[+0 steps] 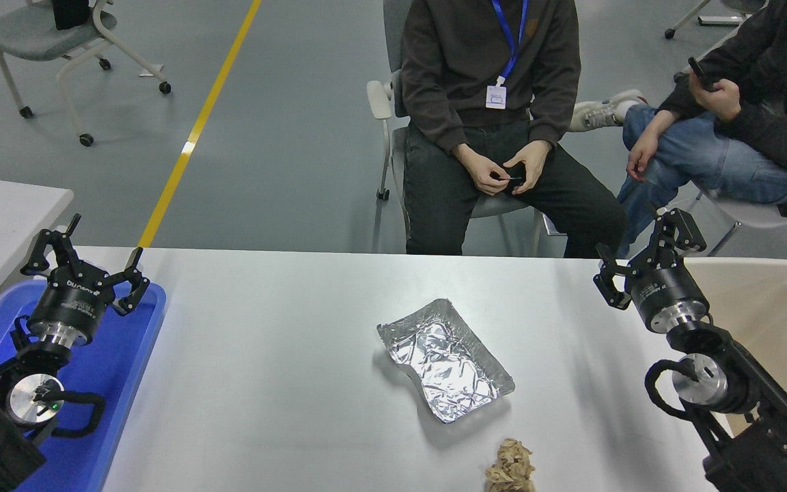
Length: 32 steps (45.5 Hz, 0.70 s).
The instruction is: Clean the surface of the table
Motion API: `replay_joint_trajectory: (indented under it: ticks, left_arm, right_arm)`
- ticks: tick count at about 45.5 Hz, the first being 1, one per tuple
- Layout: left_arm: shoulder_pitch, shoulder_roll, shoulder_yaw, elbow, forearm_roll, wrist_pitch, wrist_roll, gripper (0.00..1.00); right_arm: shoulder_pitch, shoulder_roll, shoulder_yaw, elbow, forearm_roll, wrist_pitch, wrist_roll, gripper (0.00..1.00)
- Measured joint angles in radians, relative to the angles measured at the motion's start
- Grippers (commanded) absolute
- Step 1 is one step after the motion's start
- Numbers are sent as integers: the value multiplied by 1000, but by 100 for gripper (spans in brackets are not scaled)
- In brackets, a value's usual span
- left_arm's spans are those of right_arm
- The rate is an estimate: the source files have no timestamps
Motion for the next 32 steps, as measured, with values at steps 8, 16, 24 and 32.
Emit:
replay_joint_trajectory:
  ticks: [8, 16, 24, 32]
  left_arm:
    - [0, 0, 0, 0, 0, 0, 0, 100]
    - [0, 0, 0, 0, 0, -1, 0, 100]
    - [0, 0, 0, 0, 0, -1, 0, 100]
    - [0, 0, 0, 0, 0, -1, 0, 100]
  right_arm:
    - [24, -72, -94, 58, -46, -34, -100, 100]
    - [30, -119, -144, 125, -123, -54, -163, 100]
    - [31, -130, -202, 167, -184, -64, -195, 100]
    - [38, -107, -253, 180, -193, -67, -222, 100]
